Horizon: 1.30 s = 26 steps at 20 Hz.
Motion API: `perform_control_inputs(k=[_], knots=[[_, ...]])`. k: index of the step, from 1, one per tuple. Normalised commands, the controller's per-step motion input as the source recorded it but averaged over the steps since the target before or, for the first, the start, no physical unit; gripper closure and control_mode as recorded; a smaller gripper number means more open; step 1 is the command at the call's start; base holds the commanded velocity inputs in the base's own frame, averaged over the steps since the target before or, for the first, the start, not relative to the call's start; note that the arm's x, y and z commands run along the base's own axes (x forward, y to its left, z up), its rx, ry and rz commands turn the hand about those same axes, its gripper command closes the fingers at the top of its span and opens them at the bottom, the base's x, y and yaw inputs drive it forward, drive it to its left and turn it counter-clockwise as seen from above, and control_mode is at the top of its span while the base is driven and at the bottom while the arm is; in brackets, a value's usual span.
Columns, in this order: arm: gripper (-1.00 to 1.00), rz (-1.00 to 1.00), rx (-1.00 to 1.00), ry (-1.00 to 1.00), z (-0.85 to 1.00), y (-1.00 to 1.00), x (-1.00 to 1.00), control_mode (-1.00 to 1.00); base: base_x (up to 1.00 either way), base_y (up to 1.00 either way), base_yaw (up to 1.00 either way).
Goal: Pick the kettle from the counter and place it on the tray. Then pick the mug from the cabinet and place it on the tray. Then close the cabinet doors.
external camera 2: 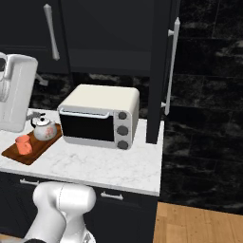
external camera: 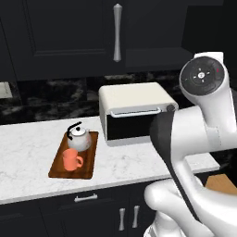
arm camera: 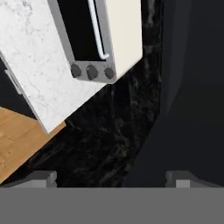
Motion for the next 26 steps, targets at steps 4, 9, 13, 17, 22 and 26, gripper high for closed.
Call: perform_control_inputs(k=[4,9,13,17,22,26], knots=[[-1.00,-0.05,0.04,-0.13,0.00,-1.00,-0.26,-1.00,0.00,0.00,0.00],[-1.00,0.00,0.05,-0.06,0.00,-1.00,-0.17,-1.00,0.00,0.00,0.00],[-1.00,0.00,0.01,-0.11,0.00,-0.99,-0.21,-1.00,0.00,0.00,0.00],[-1.00,-0.07,0.00,-0.07,0.00,-0.85,-0.20,-1.00,0.00,0.00,0.00],[-1.00,-0.20,0.00,-0.10,-0.01,-0.73,-0.18,-1.00,0.00,0.00,0.00],[-1.00,-0.33,0.00,-0.05,0.00,-0.63,-0.13,-1.00,0.00,0.00,0.00]])
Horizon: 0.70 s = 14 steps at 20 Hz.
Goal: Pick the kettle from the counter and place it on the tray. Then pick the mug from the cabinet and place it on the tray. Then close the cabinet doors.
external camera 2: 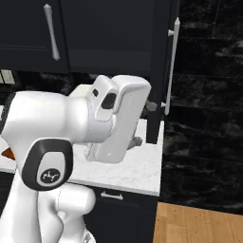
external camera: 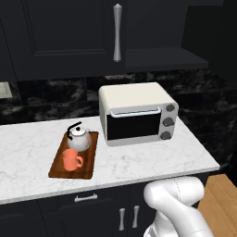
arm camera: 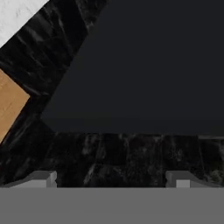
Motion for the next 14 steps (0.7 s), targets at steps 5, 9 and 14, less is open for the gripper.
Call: perform_control_inputs(k=[5,9,14], knots=[[-1.00,-0.36,0.00,-0.02,0.00,-0.56,0.00,-1.00,0.00,0.00,0.00],[-1.00,-0.30,-0.02,-0.01,0.00,-0.48,0.06,-1.00,0.00,0.00,0.00],[-1.00,-0.05,-0.15,0.00,0.00,-0.07,0.35,-1.00,0.00,0.00,0.00]])
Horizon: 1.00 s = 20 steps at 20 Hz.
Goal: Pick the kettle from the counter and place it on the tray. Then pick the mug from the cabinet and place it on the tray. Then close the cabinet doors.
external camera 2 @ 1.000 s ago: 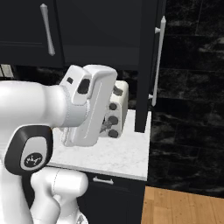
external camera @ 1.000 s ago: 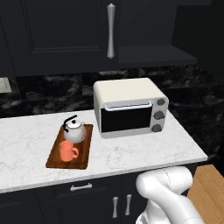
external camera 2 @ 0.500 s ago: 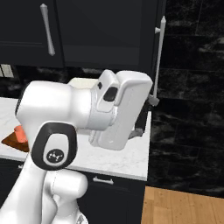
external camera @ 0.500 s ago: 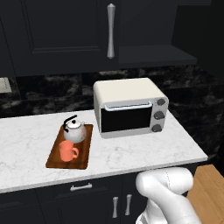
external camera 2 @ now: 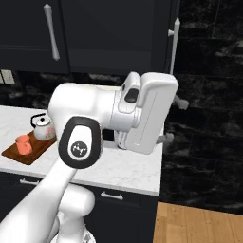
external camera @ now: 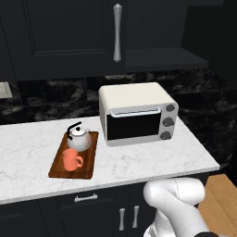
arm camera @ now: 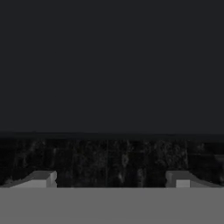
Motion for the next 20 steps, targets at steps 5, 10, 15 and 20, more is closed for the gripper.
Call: perform_control_inputs(k=[5,10,15,20], knots=[[-1.00,0.02,-0.19,0.03,0.00,0.00,0.32,-1.00,0.00,0.00,0.00],[-1.00,0.11,-0.10,0.09,0.01,0.00,0.35,-1.00,0.00,0.00,0.00],[-1.00,0.19,-0.02,0.08,0.02,0.15,0.30,-1.00,0.00,0.00,0.00],[-1.00,0.27,0.00,0.00,0.00,0.39,0.52,-1.00,0.00,0.00,0.00]])
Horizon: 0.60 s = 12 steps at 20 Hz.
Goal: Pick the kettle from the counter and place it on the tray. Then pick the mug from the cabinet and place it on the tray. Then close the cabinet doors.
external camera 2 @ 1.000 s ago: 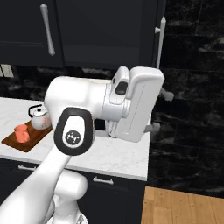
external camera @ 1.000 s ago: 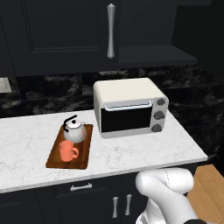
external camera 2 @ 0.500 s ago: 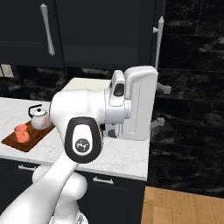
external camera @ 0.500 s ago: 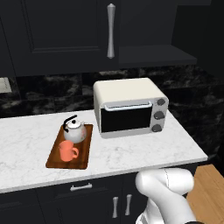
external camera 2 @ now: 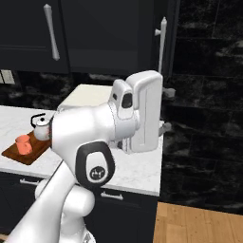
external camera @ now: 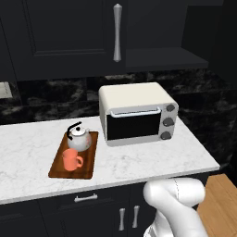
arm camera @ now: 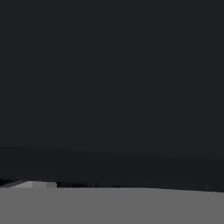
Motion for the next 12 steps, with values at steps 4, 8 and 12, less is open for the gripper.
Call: perform_control_inputs(k=[4,8,12], knots=[[-1.00,0.28,0.00,0.02,0.00,0.49,0.57,-1.00,0.00,0.00,0.00],[-1.00,0.29,0.00,0.04,0.00,0.62,0.62,-1.00,0.00,0.00,0.00],[-1.00,0.28,0.00,0.03,0.00,0.65,0.65,-1.00,0.00,0.00,0.00]])
